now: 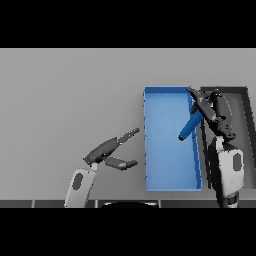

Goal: Pick up the blue pipe and place it into the blue bin.

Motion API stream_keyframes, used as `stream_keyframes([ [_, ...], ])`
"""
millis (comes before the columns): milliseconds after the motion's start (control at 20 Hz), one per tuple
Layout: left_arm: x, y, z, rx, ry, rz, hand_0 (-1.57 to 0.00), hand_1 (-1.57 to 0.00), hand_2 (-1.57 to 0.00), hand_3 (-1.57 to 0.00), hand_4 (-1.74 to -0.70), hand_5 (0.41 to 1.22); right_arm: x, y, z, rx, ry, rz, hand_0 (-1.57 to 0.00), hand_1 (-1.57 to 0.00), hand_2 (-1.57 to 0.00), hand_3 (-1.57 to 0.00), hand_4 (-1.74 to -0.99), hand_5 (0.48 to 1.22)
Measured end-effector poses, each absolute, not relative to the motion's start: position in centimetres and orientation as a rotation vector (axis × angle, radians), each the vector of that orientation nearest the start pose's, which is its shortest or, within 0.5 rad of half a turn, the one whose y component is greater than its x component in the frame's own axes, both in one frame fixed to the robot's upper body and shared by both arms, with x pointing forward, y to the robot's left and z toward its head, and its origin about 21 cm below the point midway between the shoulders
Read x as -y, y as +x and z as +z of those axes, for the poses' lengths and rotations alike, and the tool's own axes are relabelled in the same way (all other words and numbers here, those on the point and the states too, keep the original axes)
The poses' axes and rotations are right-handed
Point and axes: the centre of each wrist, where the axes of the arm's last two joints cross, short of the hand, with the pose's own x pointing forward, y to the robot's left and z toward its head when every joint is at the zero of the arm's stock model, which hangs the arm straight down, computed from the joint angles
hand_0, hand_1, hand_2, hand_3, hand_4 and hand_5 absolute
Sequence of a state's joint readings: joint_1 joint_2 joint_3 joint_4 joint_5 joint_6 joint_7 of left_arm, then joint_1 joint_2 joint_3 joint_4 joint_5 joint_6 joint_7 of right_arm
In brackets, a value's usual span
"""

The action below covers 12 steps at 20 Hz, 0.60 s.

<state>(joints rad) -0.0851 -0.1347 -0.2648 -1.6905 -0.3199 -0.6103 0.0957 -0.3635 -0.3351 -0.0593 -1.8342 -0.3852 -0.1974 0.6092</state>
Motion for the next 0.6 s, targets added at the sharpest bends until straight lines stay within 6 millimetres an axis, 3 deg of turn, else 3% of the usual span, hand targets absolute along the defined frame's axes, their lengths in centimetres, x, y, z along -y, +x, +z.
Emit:
stream_keyframes([
  [150,-12.3,25.0,5.3,1.566,-0.452,-0.901,0.0,0.0,0.0,0.0,-0.88,0.479,26.8,28.1,15.1,1.411,0.052,-0.147,-1.57,-1.57,-1.57,-1.57,-1.499,1.221],
  [250,-12.4,24.8,4.8,1.544,-0.441,-0.912,0.0,0.0,0.0,0.0,-0.88,0.475,26.8,26.9,13.2,1.312,0.018,-0.159,-1.57,-1.57,-1.57,-1.02,-1.586,1.221],
  [350,-12.2,24.9,4.9,1.544,-0.439,-0.915,0.0,0.0,0.0,0.0,-0.88,0.479,27.0,26.4,11.7,1.232,-0.008,-0.155,-1.57,-1.57,-1.57,-0.68,-1.642,1.221],
  [400,-12.2,25.0,5.2,1.551,-0.44,-0.907,0.0,0.0,0.0,0.0,-0.88,0.481,27.0,26.2,11.8,1.239,-0.016,-0.145,-1.57,-1.57,-1.57,-0.62,-1.662,1.221],
  [450,-12.4,25.0,5.0,1.547,-0.438,-0.91,0.0,0.0,0.0,0.0,-0.89,0.483,26.9,26.0,11.5,1.278,-0.041,-0.139,-1.57,-1.57,-1.57,-0.81,-1.617,1.199],
  [500,-12.3,25.1,5.0,1.554,-0.438,-0.912,0.0,0.0,0.0,0.0,-0.89,0.486,27.0,25.9,11.1,1.312,-0.068,-0.146,-1.57,-1.51,-1.45,-0.96,-1.573,1.188],
  [600,-12.1,25.0,4.9,1.548,-0.437,-0.913,0.0,0.0,0.0,0.0,-0.88,0.493,26.9,26.0,9.9,1.383,-0.088,-0.151,-1.01,-0.97,-0.93,-0.61,-1.451,1.146],
])
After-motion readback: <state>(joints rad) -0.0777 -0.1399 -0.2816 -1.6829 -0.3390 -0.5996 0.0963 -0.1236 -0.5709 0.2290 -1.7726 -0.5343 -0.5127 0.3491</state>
